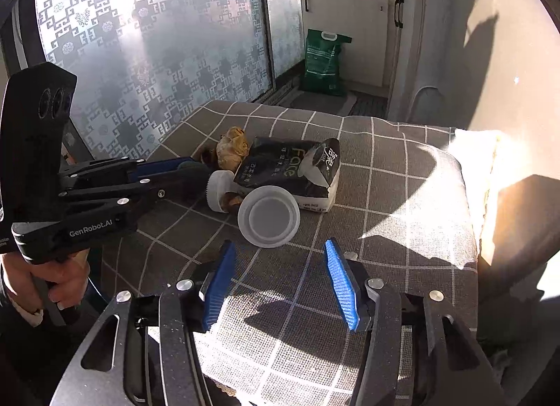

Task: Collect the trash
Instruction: 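Return to the table and grasp the clear cup lid with the right gripper, then carry the lid over the teal bin and open the right gripper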

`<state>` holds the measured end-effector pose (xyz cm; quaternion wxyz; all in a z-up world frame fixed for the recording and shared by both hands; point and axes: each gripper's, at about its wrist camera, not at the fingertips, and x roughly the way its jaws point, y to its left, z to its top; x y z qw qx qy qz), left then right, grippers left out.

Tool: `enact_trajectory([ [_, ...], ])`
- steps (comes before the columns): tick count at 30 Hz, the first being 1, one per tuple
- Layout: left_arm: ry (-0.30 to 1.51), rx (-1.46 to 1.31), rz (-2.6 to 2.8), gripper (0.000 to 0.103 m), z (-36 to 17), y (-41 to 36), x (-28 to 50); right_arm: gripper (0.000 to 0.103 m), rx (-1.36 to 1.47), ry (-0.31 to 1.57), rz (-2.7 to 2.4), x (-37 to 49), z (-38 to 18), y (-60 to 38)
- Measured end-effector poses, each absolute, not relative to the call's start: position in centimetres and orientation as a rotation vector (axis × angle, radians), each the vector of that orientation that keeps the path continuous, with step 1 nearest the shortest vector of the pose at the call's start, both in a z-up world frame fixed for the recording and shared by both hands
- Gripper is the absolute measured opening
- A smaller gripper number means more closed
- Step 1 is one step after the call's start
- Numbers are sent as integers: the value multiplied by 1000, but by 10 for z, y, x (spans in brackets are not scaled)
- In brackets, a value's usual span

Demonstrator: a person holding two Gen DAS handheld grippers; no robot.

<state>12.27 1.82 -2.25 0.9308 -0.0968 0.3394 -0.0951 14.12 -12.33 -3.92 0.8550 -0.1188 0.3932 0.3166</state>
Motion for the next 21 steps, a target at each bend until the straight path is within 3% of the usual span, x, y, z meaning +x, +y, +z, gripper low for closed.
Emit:
enact_trajectory([
  [12,633,-241,-209,27,-9,38,87,55,-308,810,600,149,-43,-97],
  [16,630,-263,-207,27,-8,50,78,41,-319,828,571,152,-43,-92],
  [21,615,-258,-189,27,-4,63,67,40,-328,827,551,149,-35,-90],
])
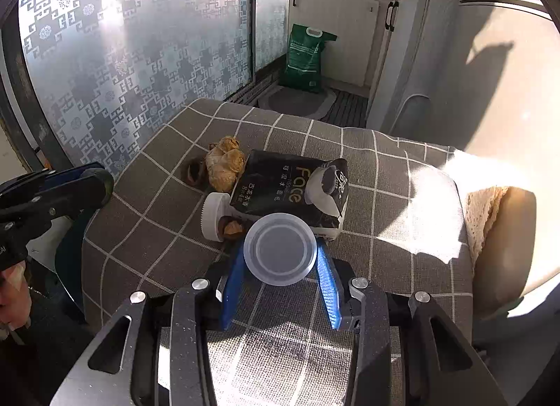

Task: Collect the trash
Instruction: 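Carry the lid over the teal bin and open the right gripper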

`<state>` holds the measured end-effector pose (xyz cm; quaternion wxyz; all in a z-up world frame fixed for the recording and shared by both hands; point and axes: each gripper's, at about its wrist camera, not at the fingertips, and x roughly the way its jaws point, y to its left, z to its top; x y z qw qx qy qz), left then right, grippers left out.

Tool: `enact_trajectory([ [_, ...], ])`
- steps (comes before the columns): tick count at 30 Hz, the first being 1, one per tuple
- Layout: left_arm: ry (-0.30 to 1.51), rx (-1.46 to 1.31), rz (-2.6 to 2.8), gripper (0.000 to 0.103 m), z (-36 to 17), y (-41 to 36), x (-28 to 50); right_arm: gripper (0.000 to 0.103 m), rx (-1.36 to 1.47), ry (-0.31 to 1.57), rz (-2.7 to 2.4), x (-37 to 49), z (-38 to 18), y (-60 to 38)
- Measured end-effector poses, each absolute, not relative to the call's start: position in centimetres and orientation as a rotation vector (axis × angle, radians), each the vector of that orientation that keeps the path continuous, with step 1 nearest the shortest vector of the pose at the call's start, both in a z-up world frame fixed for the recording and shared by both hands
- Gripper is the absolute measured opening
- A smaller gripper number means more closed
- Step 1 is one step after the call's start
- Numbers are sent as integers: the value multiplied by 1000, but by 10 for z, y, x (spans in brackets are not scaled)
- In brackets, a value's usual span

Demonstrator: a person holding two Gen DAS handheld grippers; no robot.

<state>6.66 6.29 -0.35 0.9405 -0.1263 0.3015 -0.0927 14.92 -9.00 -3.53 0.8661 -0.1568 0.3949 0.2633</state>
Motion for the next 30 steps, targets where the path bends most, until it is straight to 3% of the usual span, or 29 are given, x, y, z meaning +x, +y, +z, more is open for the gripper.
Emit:
enact_trajectory([
  [12,637,-264,-97,27,-11,101,29,40,-290,785,652,119,1,-62],
  [30,733,-281,72,27,-49,173,-4,40,-361,811,815,90,-7,35],
])
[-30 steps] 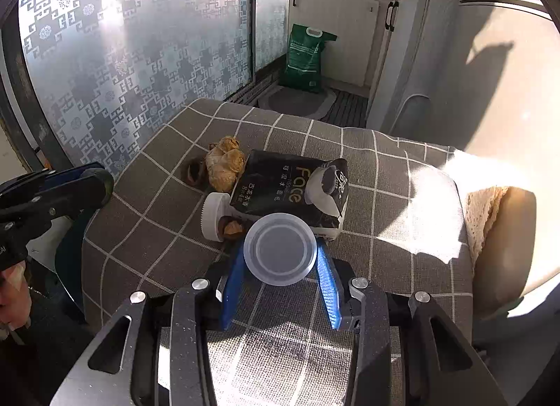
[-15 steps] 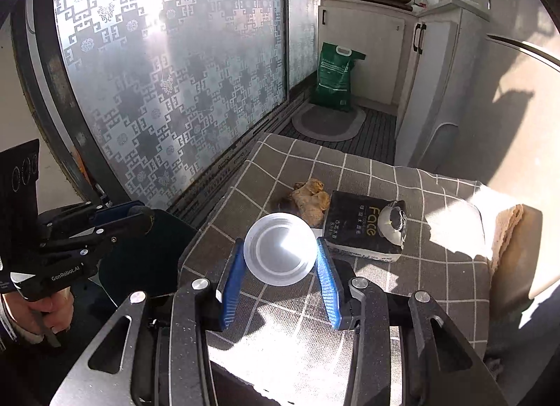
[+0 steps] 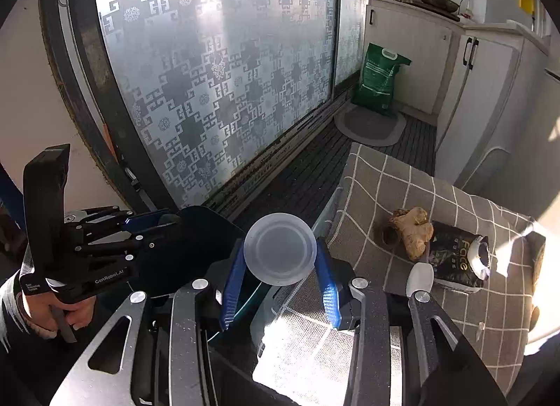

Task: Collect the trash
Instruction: 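Carry the lid over the teal bin and open the right gripper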

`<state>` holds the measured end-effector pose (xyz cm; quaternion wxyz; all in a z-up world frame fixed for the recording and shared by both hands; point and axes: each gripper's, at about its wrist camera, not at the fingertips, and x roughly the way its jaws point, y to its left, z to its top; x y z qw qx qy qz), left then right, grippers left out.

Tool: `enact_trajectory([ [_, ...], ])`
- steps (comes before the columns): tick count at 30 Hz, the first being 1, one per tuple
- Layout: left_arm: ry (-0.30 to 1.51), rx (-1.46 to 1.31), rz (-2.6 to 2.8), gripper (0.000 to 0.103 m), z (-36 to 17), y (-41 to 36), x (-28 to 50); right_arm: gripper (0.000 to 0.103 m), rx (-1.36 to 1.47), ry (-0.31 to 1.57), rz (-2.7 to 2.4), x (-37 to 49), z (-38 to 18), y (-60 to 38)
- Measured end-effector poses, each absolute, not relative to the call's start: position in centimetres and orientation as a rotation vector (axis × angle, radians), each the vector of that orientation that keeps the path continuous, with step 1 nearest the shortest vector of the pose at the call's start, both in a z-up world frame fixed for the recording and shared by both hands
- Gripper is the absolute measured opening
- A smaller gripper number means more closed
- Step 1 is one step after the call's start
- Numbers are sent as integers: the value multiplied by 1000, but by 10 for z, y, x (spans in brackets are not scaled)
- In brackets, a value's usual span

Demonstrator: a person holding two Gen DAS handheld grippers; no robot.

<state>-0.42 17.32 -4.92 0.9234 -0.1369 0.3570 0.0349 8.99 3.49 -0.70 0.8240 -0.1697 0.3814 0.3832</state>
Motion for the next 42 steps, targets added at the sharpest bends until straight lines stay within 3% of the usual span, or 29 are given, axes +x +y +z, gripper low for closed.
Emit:
enact_trajectory([
  [37,1058,-329,82,28,-156,207,-16,40,-522,1030,858,78,-85,141],
  [42,1012,-332,83,29,-147,210,-18,40,-561,1071,851,77,-105,147],
])
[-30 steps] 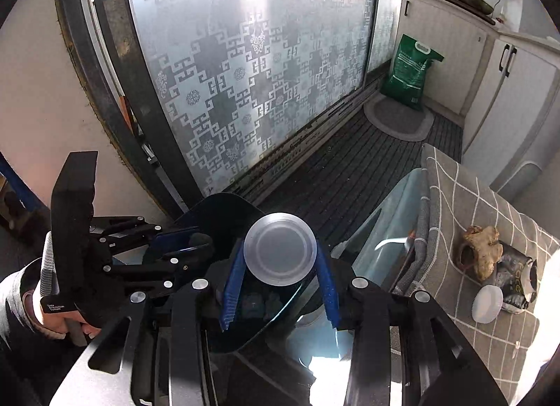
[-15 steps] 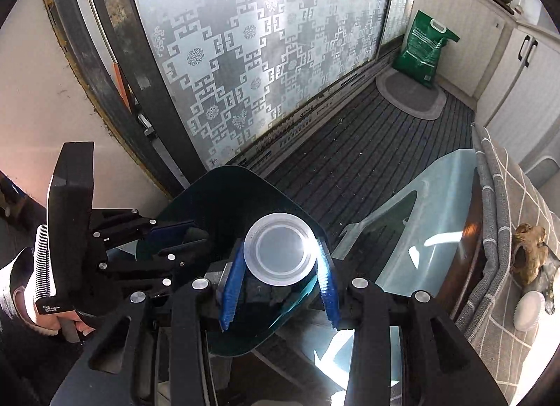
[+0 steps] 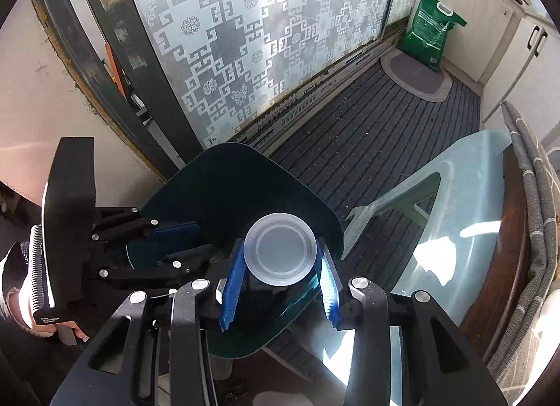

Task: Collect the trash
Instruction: 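Carry the lid over the teal bin and open the right gripper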

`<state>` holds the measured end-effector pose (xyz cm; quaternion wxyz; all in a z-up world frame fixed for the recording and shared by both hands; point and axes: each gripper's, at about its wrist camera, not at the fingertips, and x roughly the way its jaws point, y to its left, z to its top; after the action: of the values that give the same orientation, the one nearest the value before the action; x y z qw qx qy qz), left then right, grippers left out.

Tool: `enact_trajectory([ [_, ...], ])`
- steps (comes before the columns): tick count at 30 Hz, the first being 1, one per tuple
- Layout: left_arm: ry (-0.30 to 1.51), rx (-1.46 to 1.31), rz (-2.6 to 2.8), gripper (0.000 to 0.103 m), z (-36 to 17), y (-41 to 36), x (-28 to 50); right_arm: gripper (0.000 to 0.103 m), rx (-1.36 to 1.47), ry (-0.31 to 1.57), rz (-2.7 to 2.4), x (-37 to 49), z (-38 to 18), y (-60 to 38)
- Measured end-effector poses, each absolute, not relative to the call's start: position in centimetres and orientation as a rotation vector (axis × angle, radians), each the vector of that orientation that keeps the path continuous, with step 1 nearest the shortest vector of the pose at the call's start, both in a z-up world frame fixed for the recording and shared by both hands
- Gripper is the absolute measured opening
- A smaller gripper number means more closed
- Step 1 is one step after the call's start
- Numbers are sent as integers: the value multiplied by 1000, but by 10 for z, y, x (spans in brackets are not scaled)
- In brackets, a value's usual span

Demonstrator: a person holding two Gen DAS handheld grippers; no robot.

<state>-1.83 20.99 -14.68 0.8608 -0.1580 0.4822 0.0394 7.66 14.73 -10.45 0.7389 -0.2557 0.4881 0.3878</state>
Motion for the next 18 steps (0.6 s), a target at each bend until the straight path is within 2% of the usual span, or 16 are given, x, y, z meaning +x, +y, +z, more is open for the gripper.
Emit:
enact_trajectory([
  [6,917,-331,103,21,-125,217,-25,40,-623,1112,845,70,-130,156],
  [18,680,-330,116,17,-63,216,-46,40,-631,1217,871,69,-170,157],
])
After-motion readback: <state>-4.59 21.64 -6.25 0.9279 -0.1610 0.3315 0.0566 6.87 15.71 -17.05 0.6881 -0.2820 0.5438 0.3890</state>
